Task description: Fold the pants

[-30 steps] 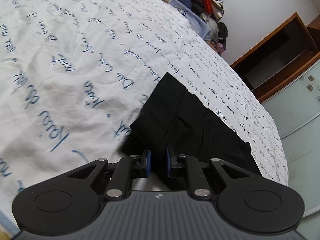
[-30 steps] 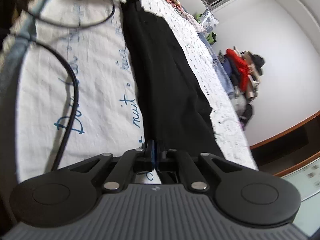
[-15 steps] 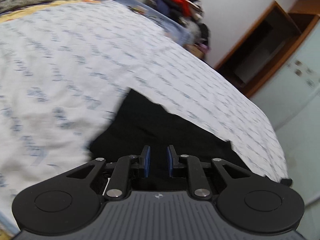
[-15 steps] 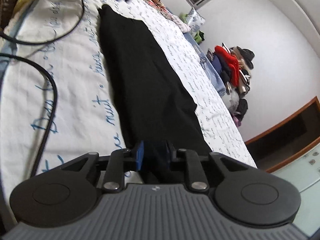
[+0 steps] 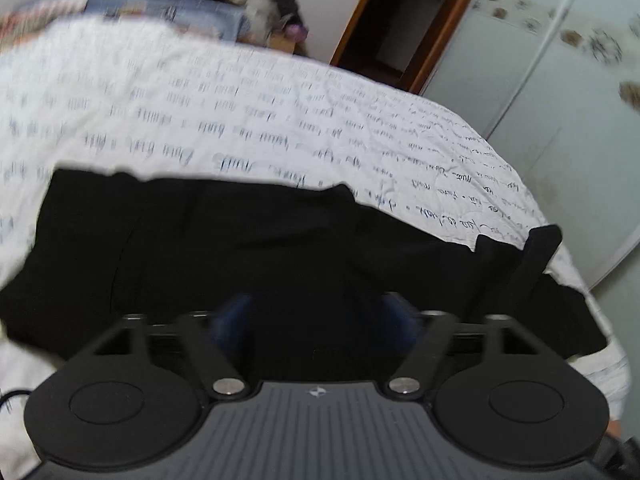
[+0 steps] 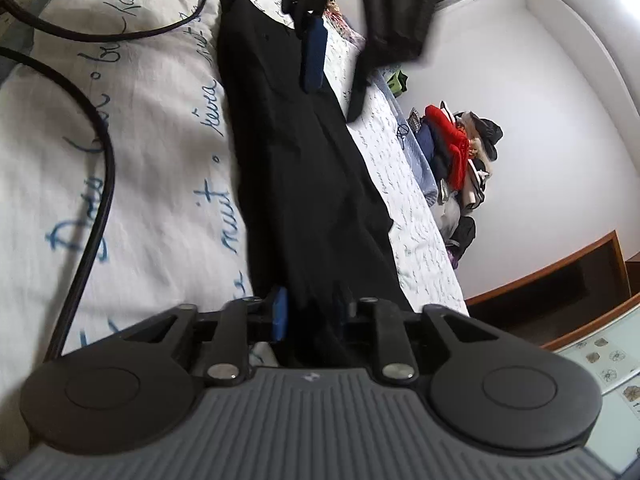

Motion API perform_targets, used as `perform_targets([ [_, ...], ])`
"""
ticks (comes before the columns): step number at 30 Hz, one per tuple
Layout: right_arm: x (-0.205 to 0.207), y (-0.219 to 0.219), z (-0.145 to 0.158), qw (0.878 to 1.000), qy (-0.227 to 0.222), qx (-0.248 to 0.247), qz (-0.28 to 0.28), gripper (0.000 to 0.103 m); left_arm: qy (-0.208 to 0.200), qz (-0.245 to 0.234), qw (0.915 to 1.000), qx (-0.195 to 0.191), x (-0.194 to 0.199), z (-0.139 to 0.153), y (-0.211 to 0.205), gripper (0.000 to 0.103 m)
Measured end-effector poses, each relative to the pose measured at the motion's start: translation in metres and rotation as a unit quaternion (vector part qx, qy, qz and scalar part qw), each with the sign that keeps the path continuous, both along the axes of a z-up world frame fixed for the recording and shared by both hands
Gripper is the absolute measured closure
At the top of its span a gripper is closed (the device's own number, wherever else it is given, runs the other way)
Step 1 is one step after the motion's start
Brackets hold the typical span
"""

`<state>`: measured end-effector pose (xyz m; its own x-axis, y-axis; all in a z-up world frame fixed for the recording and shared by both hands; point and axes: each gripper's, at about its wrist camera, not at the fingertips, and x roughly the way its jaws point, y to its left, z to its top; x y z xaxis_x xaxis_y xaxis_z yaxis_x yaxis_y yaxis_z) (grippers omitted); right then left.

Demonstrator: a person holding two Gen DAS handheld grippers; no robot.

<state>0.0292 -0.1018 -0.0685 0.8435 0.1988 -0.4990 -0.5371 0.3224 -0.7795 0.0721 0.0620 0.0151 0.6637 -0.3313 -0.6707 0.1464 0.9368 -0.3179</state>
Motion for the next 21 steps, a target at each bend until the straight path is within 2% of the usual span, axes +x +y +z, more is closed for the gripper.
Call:
perform_targets([
  [3,-0.002,0.0,0.001,1.0,0.014,0.016,-0.003,0.1,-0.002,-0.016,0.9995,0.027,0.002,-0.002,-0.009,0.026],
  [6,-0.007,-0.007,0.012,0.998,0.035,0.05,-0.003,0.1,0.017,-0.018,0.9996,0.015,0.008,-0.008,-0.006,0.026],
  [10,-0.012,-0.008,0.015,0.997,0.056,0.05,-0.002,0.098,0.026,-0.011,0.9994,0.022,0.013,-0.014,-0.008,0.026],
  [13,-0.009,-0.009,0.013,0.996,0.061,0.06,-0.007,0.097,0.019,-0.025,0.9992,0.023,0.018,-0.01,-0.019,0.026],
  [15,-0.007,-0.019,0.024,0.994,0.074,0.081,0.001,0.093,0.013,-0.044,0.9985,0.029,0.02,-0.009,-0.031,0.026],
  [17,-0.004,-0.038,0.04,0.986,0.097,0.134,-0.009,0.068,0.009,-0.062,0.9974,0.034,0.022,-0.009,-0.047,0.026],
  [19,0.0,-0.067,0.057,0.975,0.101,0.194,-0.042,0.066,0.006,-0.088,0.9955,0.037,0.023,-0.011,-0.067,0.026],
  [21,0.008,-0.101,0.071,0.957,0.099,0.256,-0.093,0.053,-0.006,-0.122,0.9917,0.042,0.019,-0.011,-0.089,0.026],
])
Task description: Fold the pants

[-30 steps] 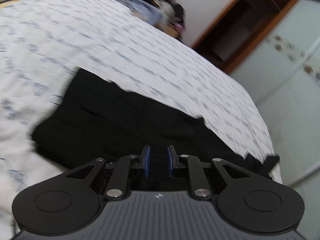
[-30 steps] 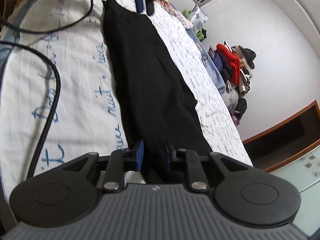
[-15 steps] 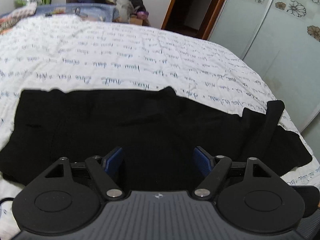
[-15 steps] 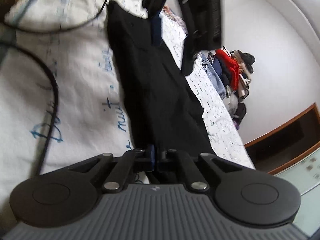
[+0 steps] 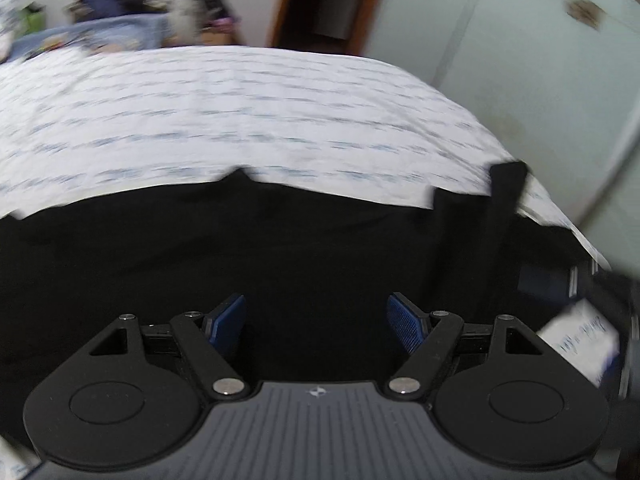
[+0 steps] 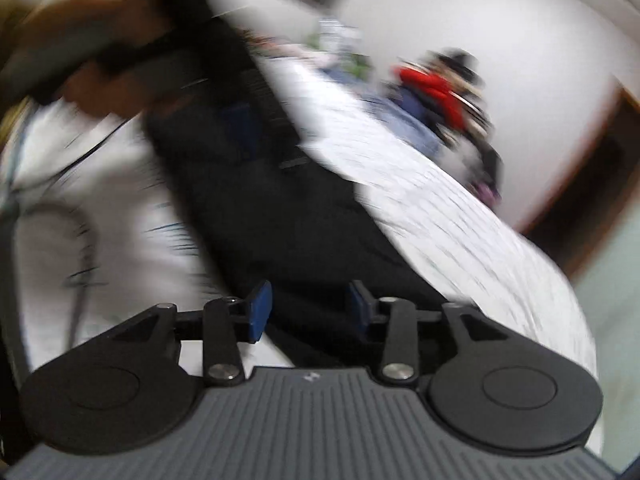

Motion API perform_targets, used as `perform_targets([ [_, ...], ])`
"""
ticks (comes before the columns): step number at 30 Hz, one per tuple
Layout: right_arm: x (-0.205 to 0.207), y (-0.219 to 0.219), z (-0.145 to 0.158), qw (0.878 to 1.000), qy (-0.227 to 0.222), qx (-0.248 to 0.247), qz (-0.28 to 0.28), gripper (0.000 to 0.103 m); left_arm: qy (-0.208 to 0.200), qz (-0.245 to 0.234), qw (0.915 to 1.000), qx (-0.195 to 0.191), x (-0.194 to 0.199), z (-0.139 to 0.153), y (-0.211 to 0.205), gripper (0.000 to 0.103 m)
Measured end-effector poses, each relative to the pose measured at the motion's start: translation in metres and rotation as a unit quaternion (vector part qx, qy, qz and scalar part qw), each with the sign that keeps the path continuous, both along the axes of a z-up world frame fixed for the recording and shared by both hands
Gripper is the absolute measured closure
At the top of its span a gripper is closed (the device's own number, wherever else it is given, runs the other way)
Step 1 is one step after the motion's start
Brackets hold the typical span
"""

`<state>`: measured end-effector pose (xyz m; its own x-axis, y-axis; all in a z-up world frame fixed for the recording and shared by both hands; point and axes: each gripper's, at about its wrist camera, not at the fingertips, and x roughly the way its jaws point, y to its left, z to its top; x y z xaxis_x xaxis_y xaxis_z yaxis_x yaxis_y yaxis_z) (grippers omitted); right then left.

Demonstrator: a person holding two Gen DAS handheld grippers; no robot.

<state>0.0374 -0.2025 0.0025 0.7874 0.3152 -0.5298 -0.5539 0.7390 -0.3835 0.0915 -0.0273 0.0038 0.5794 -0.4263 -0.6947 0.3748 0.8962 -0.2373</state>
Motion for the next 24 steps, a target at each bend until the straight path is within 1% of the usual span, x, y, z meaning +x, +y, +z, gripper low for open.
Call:
perform_targets([
  [1,0.005,-0.02,0.005,0.999,-0.002,0.032,-0.038,0.035,-0.011,-0.02,0.9997,0.007,-0.004,0.0,-0.012,0.026],
  [2,0.011,-0.04,0.009,0.995,-0.004,0.064,-0.078,0.02,-0.026,-0.04,0.9987,0.018,-0.008,0.0,-0.024,0.026],
  [3,0.017,-0.06,0.012,0.988,-0.005,0.094,-0.122,0.017,-0.043,-0.062,0.9967,0.031,-0.013,-0.001,-0.036,0.026],
  [4,0.023,-0.08,0.014,0.979,-0.001,0.123,-0.164,0.014,-0.062,-0.084,0.9935,0.046,-0.018,-0.001,-0.047,0.026],
  [5,0.03,-0.103,0.015,0.964,0.011,0.16,-0.213,0.013,-0.08,-0.107,0.9893,0.059,-0.023,-0.001,-0.058,0.026],
  [7,0.043,-0.147,0.013,0.929,0.035,0.225,-0.291,0.013,-0.107,-0.147,0.98,0.08,-0.03,-0.004,-0.076,0.026],
  [9,0.052,-0.187,0.008,0.901,0.042,0.283,-0.326,0.013,-0.117,-0.179,0.9728,0.089,-0.033,-0.007,-0.091,0.026],
  [10,0.056,-0.206,0.005,0.888,0.048,0.309,-0.337,0.013,-0.118,-0.19,0.9707,0.089,-0.032,-0.009,-0.097,0.026],
  [13,0.074,-0.251,-0.003,0.844,0.064,0.4,-0.351,0.013,-0.105,-0.21,0.969,0.077,-0.026,-0.014,-0.113,0.026],
  [15,0.092,-0.278,-0.009,0.815,0.076,0.44,-0.368,0.014,-0.086,-0.216,0.9702,0.067,-0.02,-0.019,-0.122,0.026],
  [17,0.111,-0.297,-0.015,0.791,0.099,0.472,-0.377,0.015,-0.066,-0.211,0.9737,0.056,-0.013,-0.023,-0.126,0.026],
  [18,0.119,-0.302,-0.022,0.782,0.111,0.485,-0.376,0.015,-0.056,-0.205,0.9759,0.049,-0.009,-0.025,-0.127,0.026],
  [20,0.135,-0.306,-0.025,0.772,0.129,0.5,-0.372,0.015,-0.032,-0.191,0.9804,0.038,-0.002,-0.028,-0.127,0.026],
  [21,0.142,-0.306,-0.023,0.771,0.133,0.502,-0.368,0.015,-0.024,-0.185,0.9819,0.033,0.001,-0.03,-0.126,0.027],
  [22,0.148,-0.305,-0.02,0.773,0.135,0.504,-0.361,0.015,-0.018,-0.18,0.9831,0.031,0.002,-0.031,-0.125,0.027],
  [24,0.165,-0.299,-0.008,0.781,0.136,0.506,-0.34,0.013,-0.011,-0.17,0.9848,0.032,0.005,-0.031,-0.126,0.026],
])
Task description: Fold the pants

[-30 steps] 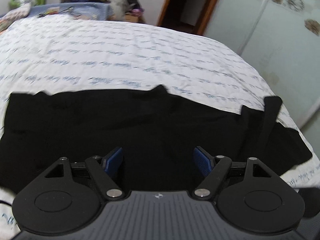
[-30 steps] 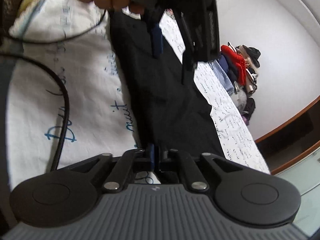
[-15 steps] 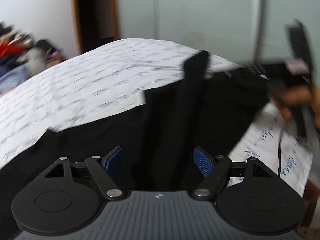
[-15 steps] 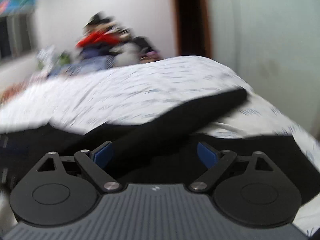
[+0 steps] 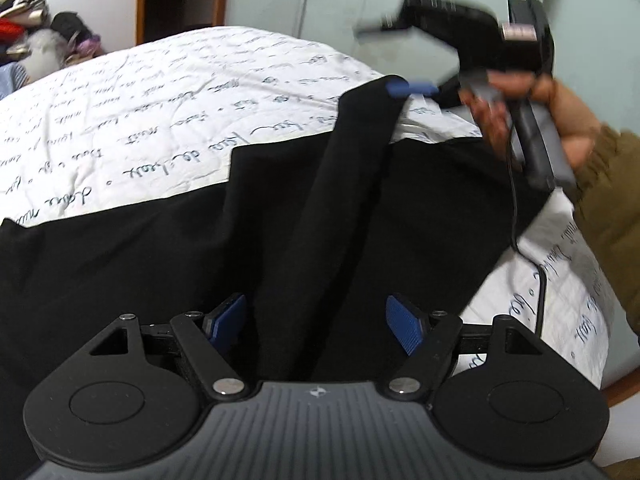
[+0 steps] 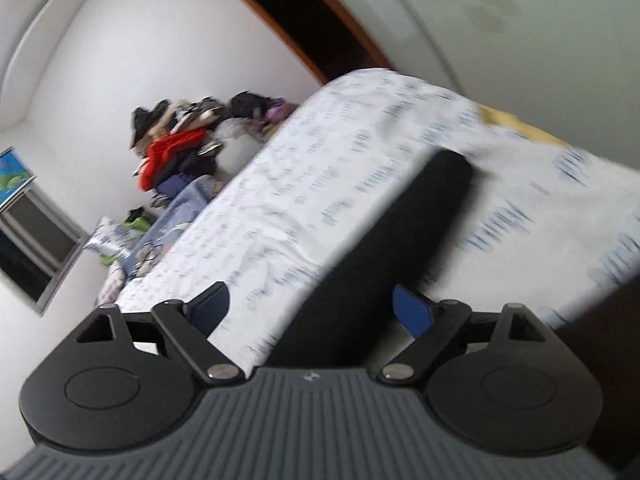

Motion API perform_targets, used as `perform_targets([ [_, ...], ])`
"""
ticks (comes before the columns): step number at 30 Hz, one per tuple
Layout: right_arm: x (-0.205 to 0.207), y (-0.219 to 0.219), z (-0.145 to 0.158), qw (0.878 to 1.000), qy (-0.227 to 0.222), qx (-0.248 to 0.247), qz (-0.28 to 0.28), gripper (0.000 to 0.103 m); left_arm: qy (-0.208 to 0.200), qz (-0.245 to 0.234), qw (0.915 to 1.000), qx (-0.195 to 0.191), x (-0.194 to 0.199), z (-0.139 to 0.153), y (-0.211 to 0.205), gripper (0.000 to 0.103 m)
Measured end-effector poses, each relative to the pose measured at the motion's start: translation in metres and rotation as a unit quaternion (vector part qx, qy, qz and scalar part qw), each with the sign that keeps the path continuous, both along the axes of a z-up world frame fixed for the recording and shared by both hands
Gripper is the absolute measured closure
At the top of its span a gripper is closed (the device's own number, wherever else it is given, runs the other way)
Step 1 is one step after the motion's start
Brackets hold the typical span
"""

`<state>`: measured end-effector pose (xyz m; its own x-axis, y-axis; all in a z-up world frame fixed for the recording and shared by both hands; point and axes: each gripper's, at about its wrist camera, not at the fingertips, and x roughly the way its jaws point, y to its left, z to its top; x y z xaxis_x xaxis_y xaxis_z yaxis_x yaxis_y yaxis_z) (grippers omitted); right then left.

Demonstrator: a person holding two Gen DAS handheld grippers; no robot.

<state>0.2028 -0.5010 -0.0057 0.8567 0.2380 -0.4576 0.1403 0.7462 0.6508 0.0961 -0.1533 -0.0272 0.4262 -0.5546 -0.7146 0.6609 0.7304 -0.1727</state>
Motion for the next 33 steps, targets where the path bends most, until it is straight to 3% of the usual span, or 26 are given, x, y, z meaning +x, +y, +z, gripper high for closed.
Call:
perform_targets([
  [4,0.034,0.007,0.024,0.994,-0.085,0.051,0.036,0.001,-0.023,0.035,0.999,0.017,0.001,0.003,0.002,0.026],
  [6,0.04,0.009,0.036,0.995,-0.091,0.034,0.019,0.001,-0.024,0.043,0.9986,0.017,0.004,0.005,0.008,0.026],
  [10,0.027,0.013,0.04,0.996,-0.04,-0.076,-0.037,0.001,-0.024,0.034,0.9989,0.02,0.005,0.006,0.01,0.026],
  [13,0.013,0.005,0.013,0.995,0.019,-0.087,-0.053,0.005,-0.032,0.009,0.9988,0.037,0.004,0.004,0.001,0.026],
  [15,0.012,0.0,-0.006,0.994,0.047,-0.077,-0.06,0.015,-0.037,-0.018,0.9979,0.05,0.001,0.002,-0.007,0.026],
  [17,0.011,-0.006,-0.019,0.995,0.062,-0.049,-0.054,0.05,-0.048,-0.033,0.9967,0.056,-0.004,0.001,-0.009,0.026],
  [18,0.014,-0.007,-0.023,0.996,0.067,-0.039,-0.05,0.059,-0.05,-0.039,0.9965,0.054,-0.006,0.001,-0.009,0.026],
  [19,0.013,-0.004,-0.023,0.995,0.069,-0.042,-0.053,0.079,-0.047,-0.042,0.9967,0.051,-0.006,0.0,-0.008,0.026],
  [20,0.018,0.001,-0.02,0.995,0.068,-0.055,-0.05,0.09,-0.041,-0.039,0.9974,0.045,-0.005,0.0,-0.006,0.026],
  [25,0.049,0.04,0.02,0.995,0.028,-0.097,0.014,0.089,0.029,0.016,0.9993,-0.015,0.019,0.002,0.015,0.026],
  [27,0.065,0.052,0.029,0.994,0.005,-0.083,0.066,0.061,0.056,0.038,0.9971,-0.036,0.029,0.003,0.022,0.026],
  [28,0.071,0.056,0.031,0.994,-0.004,-0.075,0.085,0.038,0.061,0.042,0.9965,-0.039,0.03,0.004,0.024,0.026],
  [31,0.069,0.064,0.045,0.988,-0.021,-0.14,0.059,0.04,0.053,0.045,0.9971,-0.032,0.03,0.005,0.024,0.026],
  [33,0.063,0.058,0.046,0.987,-0.015,-0.157,0.035,0.04,0.046,0.042,0.9977,-0.027,0.028,0.004,0.022,0.026],
])
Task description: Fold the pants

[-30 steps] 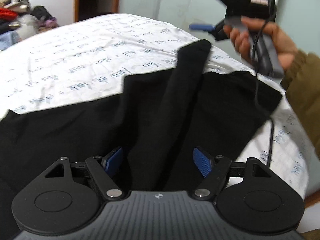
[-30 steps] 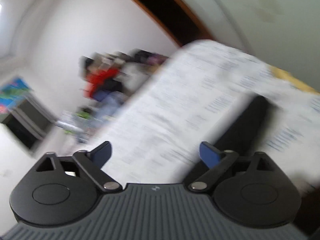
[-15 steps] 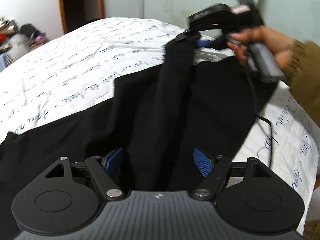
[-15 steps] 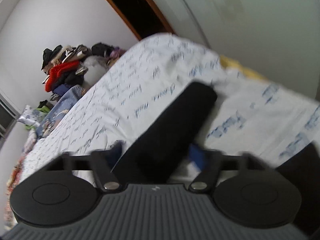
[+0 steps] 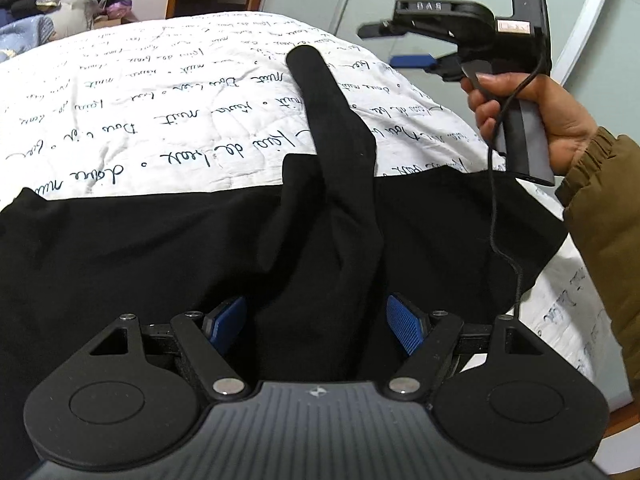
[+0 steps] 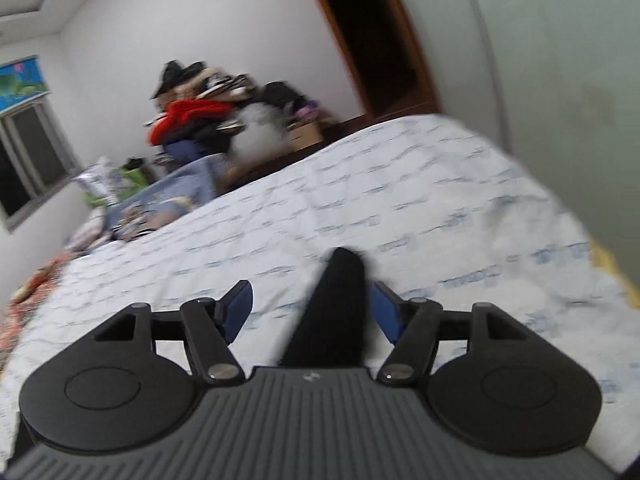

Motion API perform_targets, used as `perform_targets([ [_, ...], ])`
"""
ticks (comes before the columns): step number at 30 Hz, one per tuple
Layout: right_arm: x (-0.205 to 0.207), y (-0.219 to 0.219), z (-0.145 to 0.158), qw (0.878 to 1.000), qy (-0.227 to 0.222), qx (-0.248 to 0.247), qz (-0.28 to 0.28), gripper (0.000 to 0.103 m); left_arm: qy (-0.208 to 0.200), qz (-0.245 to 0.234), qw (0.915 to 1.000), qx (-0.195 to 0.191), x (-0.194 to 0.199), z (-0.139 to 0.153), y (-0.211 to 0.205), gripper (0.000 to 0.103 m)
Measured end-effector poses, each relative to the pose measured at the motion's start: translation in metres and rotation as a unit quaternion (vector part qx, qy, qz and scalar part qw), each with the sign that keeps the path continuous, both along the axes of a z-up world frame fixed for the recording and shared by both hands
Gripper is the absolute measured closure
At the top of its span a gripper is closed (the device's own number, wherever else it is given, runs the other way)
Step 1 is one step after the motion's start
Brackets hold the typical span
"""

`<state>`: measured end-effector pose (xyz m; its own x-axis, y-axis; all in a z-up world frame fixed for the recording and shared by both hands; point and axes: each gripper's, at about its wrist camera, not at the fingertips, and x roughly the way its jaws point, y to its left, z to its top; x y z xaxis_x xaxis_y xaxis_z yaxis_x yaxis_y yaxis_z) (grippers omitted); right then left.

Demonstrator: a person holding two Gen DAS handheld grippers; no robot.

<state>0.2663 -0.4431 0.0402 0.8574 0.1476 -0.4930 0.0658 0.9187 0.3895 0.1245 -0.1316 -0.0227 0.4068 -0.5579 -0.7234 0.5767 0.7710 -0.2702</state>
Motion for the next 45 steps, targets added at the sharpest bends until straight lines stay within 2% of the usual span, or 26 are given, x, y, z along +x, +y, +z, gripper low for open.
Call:
perform_targets([
  [5,-0.008,-0.023,-0.015,0.999,0.029,-0.005,-0.029,0.04,0.001,0.0,1.0,-0.003,-0.001,-0.001,-0.001,0.026],
  [8,-0.004,-0.031,-0.021,0.999,0.03,0.018,-0.022,0.041,0.013,0.004,0.9998,-0.013,0.004,-0.002,0.001,0.026],
  [11,0.017,-0.032,-0.036,0.996,0.045,0.078,-0.011,0.041,0.019,0.005,0.9997,-0.017,0.005,-0.001,0.003,0.026],
  [14,0.038,-0.029,-0.059,0.989,0.088,0.12,-0.016,0.042,0.012,0.0,0.9999,-0.011,0.002,-0.001,0.002,0.026],
  [15,0.041,-0.03,-0.067,0.984,0.091,0.152,-0.016,0.043,0.009,-0.002,0.9999,-0.008,0.002,-0.002,0.001,0.026],
  [17,0.044,-0.029,-0.079,0.972,0.079,0.223,0.0,0.044,0.007,-0.005,1.0,-0.004,0.001,-0.002,0.0,0.026],
  [20,0.044,-0.019,-0.076,0.963,0.053,0.265,0.021,0.044,0.006,-0.005,1.0,-0.004,0.0,-0.002,0.001,0.026],
  [22,0.042,-0.008,-0.057,0.966,0.012,0.252,0.056,0.041,0.007,-0.004,1.0,-0.004,0.0,-0.002,0.001,0.026],
  [24,0.039,0.005,-0.033,0.97,-0.028,0.22,0.094,0.034,0.006,-0.003,1.0,-0.003,0.0,-0.002,0.001,0.025],
  [26,0.04,0.013,-0.02,0.973,-0.037,0.2,0.112,0.03,0.007,-0.004,1.0,-0.006,0.0,-0.002,0.001,0.024],
  [29,0.046,0.017,-0.017,0.988,-0.002,0.133,0.072,0.032,0.005,-0.006,1.0,-0.004,0.0,-0.003,0.001,0.023],
  [31,0.053,0.015,-0.027,0.991,0.034,0.115,0.054,0.037,0.005,-0.006,1.0,-0.004,-0.001,-0.003,0.0,0.023],
  [34,0.063,0.01,-0.045,0.988,0.066,0.128,0.047,0.039,0.005,-0.006,1.0,-0.004,-0.001,-0.002,0.0,0.023],
  [43,0.101,0.014,-0.078,0.984,0.081,0.158,0.028,0.039,0.005,-0.01,0.9999,-0.003,0.0,-0.003,0.0,0.023],
  [45,0.106,0.016,-0.08,0.983,0.079,0.162,0.025,0.045,0.004,-0.012,0.9999,-0.001,0.0,-0.002,0.0,0.023],
])
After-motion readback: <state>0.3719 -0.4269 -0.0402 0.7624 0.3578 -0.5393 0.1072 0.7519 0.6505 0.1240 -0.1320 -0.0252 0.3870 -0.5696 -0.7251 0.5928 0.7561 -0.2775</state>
